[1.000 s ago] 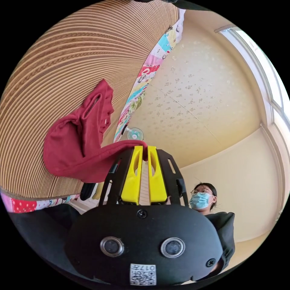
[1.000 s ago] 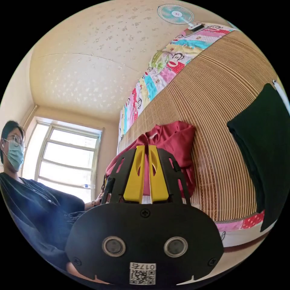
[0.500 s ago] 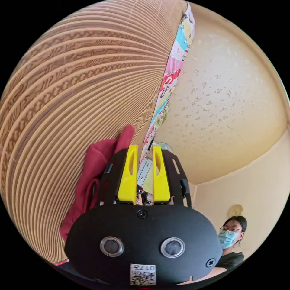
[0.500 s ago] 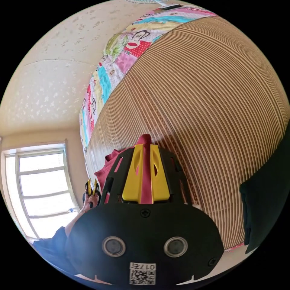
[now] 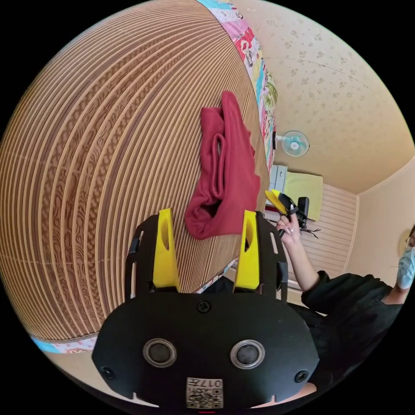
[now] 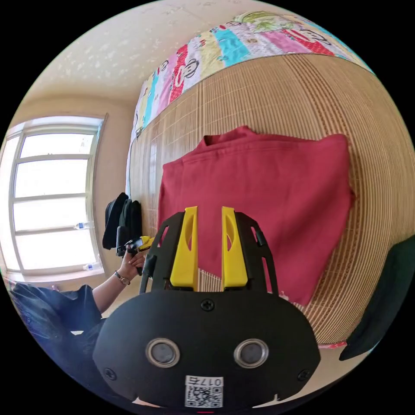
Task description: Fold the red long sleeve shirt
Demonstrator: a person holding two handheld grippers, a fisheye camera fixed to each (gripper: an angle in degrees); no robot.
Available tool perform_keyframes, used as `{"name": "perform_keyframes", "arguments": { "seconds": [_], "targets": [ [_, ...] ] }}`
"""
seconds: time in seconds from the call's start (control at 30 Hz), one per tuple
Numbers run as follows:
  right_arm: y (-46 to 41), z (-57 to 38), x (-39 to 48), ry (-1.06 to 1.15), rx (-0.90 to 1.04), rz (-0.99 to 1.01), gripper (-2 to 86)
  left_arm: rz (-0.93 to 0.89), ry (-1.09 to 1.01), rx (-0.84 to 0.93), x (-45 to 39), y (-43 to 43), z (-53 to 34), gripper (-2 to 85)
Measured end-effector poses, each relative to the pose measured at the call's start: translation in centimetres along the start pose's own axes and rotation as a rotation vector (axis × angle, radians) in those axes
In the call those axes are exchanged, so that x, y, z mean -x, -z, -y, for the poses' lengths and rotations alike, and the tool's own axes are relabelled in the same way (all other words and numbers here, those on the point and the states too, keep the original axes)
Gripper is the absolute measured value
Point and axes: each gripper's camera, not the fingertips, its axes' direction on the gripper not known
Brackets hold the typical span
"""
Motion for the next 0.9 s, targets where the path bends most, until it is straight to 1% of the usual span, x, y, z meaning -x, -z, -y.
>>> {"name": "perform_keyframes", "arguments": {
  "seconds": [0.07, 0.13, 0.17, 0.2, 0.27, 0.33, 0.4, 0.47, 0.5, 0.57, 0.63, 0.67, 0.7, 0.77, 0.83, 0.9],
  "targets": [
    [-2.8, 1.3, 3.3, 0.052, 0.065, 0.042, 9.7, -0.036, 0.006, -0.005, 0.6, -1.1, -0.6, 18.6],
    [-5.1, 2.3, 5.4, 0.058, 0.127, 0.057, 10.6, -0.053, 0.036, 0.014, 1.3, -2.5, -0.8, 15.1],
    [-6.7, 3.1, 6.9, 0.055, 0.168, 0.069, 11.6, -0.029, 0.046, 0.039, 1.5, -3.4, -1.0, 11.8],
    [-7.4, 3.5, 7.7, 0.055, 0.186, 0.074, 12.2, -0.018, 0.008, 0.016, 1.0, -3.6, -1.6, 8.1],
    [-9.8, 4.9, 11.1, 0.060, 0.239, 0.067, 14.8, -0.038, -0.029, -0.018, 0.2, -3.6, -2.4, 5.5],
    [-11.6, 6.0, 14.2, 0.084, 0.286, 0.037, 16.4, -0.050, -0.062, -0.031, -0.9, -3.5, -3.2, 5.2],
    [-13.3, 6.9, 17.5, 0.131, 0.343, -0.059, 17.6, -0.047, -0.104, -0.048, -2.6, -3.4, -4.3, 5.1],
    [-15.6, 7.4, 21.7, 0.197, 0.403, -0.296, 19.0, -0.025, -0.125, -0.055, -3.9, -3.5, -5.0, 5.1],
    [-16.4, 7.6, 22.6, 0.214, 0.427, -0.364, 19.4, -0.004, -0.140, -0.059, -4.7, -3.7, -5.4, 5.1],
    [-19.9, 7.7, 25.2, 0.308, 0.525, -0.613, 20.6, 0.027, -0.162, -0.071, -5.8, -3.9, -6.0, 5.1],
    [-23.0, 7.2, 26.2, 0.375, 0.620, -0.761, 20.7, 0.047, -0.179, -0.088, -6.6, -4.1, -6.6, 5.1],
    [-24.9, 6.8, 26.5, 0.413, 0.690, -0.837, 20.2, 0.053, -0.181, -0.100, -6.9, -4.2, -7.0, 5.1],
    [-25.8, 6.5, 26.6, 0.434, 0.719, -0.886, 19.7, 0.058, -0.175, -0.107, -7.0, -4.3, -7.3, 5.1],
    [-28.1, 5.2, 26.5, 0.524, 0.778, -1.081, 15.1, 0.072, -0.174, -0.113, -7.2, -4.3, -7.9, 5.1],
    [-28.1, 4.8, 26.3, 0.533, 0.783, -1.120, 11.8, 0.075, -0.190, -0.102, -7.2, -4.3, -8.4, 5.7],
    [-26.4, 5.1, 25.9, 0.491, 0.768, -1.055, 9.5, 0.005, -0.201, -0.127, -6.8, -3.5, -9.5, 8.7]
  ]
}}
